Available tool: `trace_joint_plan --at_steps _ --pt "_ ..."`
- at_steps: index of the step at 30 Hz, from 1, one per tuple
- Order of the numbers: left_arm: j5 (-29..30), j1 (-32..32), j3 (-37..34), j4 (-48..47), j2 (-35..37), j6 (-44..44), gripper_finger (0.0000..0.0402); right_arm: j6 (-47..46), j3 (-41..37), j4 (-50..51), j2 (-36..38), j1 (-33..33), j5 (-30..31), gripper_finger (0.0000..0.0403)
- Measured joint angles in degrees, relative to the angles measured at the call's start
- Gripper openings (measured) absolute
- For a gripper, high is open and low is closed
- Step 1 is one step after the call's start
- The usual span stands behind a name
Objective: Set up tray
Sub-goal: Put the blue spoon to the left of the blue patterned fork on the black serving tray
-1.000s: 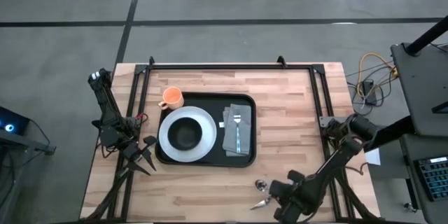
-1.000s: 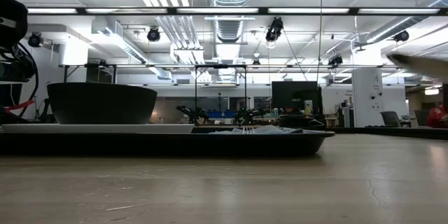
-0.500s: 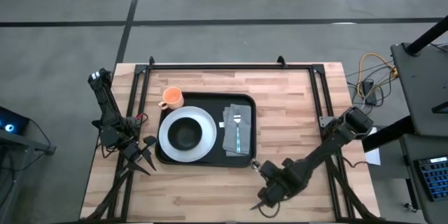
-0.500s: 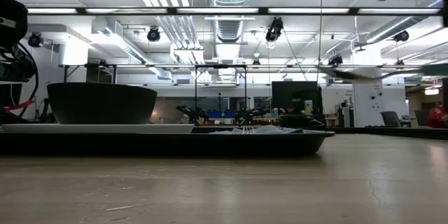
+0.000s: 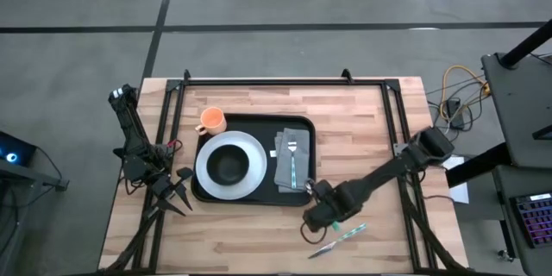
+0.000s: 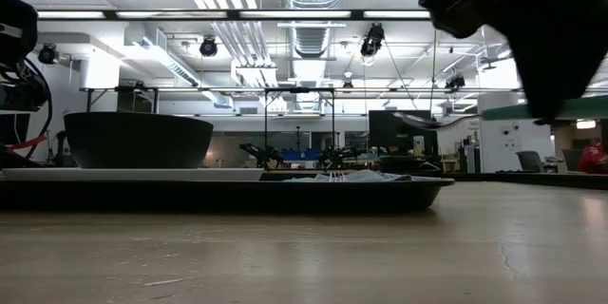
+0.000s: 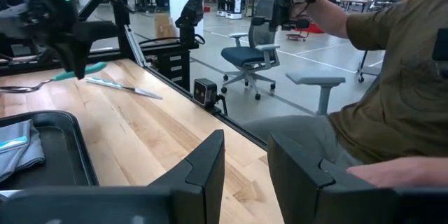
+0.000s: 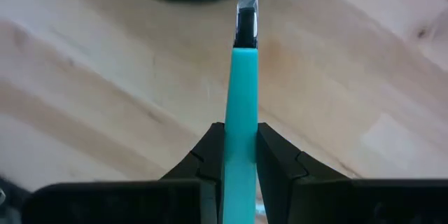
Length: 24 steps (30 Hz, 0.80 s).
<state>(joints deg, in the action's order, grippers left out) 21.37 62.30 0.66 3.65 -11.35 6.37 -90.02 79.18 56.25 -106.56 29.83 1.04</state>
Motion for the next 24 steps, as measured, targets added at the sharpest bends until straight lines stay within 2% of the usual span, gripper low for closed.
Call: trace_joint_plan --at_steps 14,24 --pt "0.02 0.0 0.01 -0.01 0.0 0.0 0.0091 0.42 0.13 -0.65 0.0 -10.35 -0.03 0.0041" --pt "0.0 0.0 0.0 -0.01 0.0 0.0 0.0091 -0.98 0.2 -9.19 -0.44 -15.73 1.95 0.0041"
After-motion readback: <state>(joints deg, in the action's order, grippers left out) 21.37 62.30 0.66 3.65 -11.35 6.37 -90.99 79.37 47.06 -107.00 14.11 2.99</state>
